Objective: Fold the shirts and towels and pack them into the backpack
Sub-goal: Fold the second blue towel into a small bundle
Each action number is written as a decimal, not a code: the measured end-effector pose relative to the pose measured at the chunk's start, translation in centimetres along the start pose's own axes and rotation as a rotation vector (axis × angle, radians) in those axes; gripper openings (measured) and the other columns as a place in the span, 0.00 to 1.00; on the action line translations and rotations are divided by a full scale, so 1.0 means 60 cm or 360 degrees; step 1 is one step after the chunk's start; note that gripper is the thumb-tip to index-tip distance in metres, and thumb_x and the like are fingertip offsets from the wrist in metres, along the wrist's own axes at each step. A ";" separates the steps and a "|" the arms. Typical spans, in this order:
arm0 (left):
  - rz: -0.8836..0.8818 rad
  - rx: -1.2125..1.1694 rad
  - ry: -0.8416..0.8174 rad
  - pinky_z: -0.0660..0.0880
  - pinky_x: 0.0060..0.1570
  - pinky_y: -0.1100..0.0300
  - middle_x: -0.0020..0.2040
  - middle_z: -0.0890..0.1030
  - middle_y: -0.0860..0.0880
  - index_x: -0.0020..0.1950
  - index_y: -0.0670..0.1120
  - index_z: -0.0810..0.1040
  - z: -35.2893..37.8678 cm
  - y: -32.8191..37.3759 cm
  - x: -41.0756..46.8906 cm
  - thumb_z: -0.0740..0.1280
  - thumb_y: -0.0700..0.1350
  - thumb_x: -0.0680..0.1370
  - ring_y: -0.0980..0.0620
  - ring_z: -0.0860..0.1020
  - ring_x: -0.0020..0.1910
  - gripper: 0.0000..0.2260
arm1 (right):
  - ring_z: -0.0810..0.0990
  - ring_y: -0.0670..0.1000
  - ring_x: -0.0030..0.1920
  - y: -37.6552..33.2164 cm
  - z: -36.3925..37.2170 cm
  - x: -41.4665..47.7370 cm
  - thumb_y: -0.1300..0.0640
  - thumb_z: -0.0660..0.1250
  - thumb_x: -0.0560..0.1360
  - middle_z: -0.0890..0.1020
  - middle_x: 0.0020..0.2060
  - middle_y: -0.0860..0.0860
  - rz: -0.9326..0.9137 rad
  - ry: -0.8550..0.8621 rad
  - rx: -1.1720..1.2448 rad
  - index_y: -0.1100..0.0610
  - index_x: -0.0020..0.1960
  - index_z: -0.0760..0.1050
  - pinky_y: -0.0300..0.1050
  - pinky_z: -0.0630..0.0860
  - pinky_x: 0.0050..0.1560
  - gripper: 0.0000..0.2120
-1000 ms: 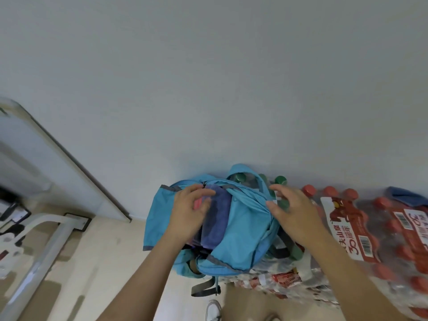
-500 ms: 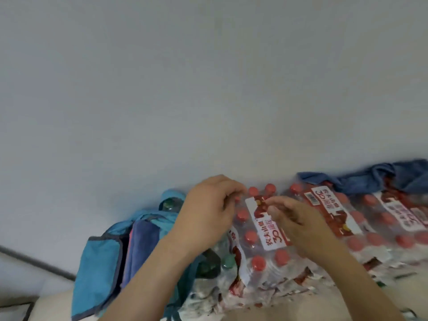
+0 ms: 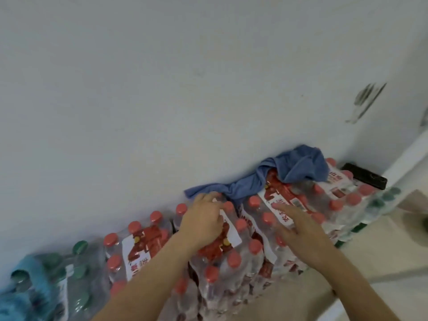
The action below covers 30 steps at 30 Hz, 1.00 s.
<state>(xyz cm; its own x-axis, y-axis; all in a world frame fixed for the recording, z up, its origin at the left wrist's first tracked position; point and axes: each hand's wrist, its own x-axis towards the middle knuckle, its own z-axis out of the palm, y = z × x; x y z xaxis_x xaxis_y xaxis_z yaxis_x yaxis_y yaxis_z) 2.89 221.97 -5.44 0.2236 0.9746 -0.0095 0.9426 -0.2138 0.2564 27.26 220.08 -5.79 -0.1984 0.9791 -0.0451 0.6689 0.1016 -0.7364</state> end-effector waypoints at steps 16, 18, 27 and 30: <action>-0.0198 -0.0168 0.0099 0.70 0.59 0.45 0.47 0.83 0.47 0.40 0.45 0.83 0.116 0.030 0.183 0.62 0.38 0.71 0.45 0.79 0.46 0.10 | 0.61 0.56 0.73 0.094 -0.005 0.167 0.57 0.64 0.76 0.60 0.75 0.50 0.0008 -0.0050 -0.0387 0.44 0.77 0.46 0.55 0.63 0.70 0.38; -0.0244 -0.0309 0.0181 0.73 0.55 0.49 0.40 0.84 0.47 0.38 0.43 0.83 0.106 0.022 0.187 0.64 0.32 0.68 0.45 0.78 0.40 0.11 | 0.59 0.56 0.74 0.084 0.004 0.176 0.59 0.63 0.76 0.58 0.76 0.50 -0.0076 -0.0071 -0.0407 0.43 0.77 0.44 0.53 0.62 0.71 0.39; 0.0024 -0.1362 -0.0102 0.65 0.35 0.65 0.32 0.71 0.55 0.35 0.49 0.69 -0.036 0.035 0.146 0.53 0.23 0.64 0.59 0.68 0.32 0.21 | 0.72 0.48 0.61 0.028 -0.033 0.211 0.64 0.69 0.70 0.79 0.54 0.46 -0.0473 -0.0083 -0.0134 0.56 0.53 0.80 0.51 0.70 0.63 0.12; -0.0008 -0.0870 -0.0388 0.68 0.36 0.61 0.34 0.74 0.56 0.36 0.52 0.72 -0.070 0.015 0.126 0.56 0.28 0.68 0.54 0.72 0.36 0.18 | 0.74 0.46 0.38 -0.023 -0.083 0.188 0.60 0.68 0.71 0.78 0.34 0.48 -0.0453 -0.0318 -0.0267 0.55 0.39 0.77 0.41 0.69 0.38 0.02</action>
<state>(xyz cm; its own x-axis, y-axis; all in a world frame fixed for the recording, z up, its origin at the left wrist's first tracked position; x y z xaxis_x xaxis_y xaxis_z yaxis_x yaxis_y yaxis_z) 4.38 229.41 -1.21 0.3308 0.9184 -0.2170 0.6940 -0.0809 0.7154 27.70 231.89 -1.92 -0.5176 0.8556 0.0023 0.6716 0.4079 -0.6186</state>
